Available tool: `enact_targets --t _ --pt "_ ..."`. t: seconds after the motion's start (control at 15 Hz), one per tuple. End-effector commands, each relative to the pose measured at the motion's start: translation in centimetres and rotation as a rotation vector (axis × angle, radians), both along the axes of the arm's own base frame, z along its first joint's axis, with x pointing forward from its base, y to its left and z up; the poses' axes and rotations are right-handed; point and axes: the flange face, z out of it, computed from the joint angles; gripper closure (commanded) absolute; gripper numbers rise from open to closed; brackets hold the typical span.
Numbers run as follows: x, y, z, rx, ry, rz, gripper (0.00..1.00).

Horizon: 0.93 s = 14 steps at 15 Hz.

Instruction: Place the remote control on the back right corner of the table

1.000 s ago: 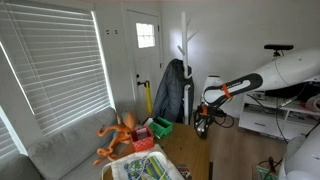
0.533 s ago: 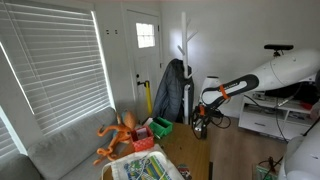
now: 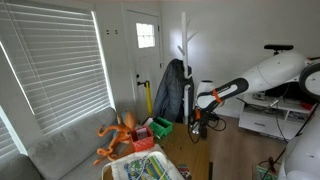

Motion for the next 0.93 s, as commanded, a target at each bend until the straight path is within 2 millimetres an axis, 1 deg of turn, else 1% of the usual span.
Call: enact_targets --t 0.0,0.2,0.73,0.8,0.87 --pt "0.8 -0.7 -0.3 0.021 0.007 -0.036 0.79" --pt "1.1 -0.7 -1.0 0.031 0.015 -0.038 0.79" --pt "1.6 -0.6 -1.6 0.044 0.038 -0.081 0.79" --pt "1.6 -0.6 -1.7 0.046 0.041 -0.084 0.78" --pt "1.6 -0.6 -1.7 0.048 0.043 -0.085 0.38"
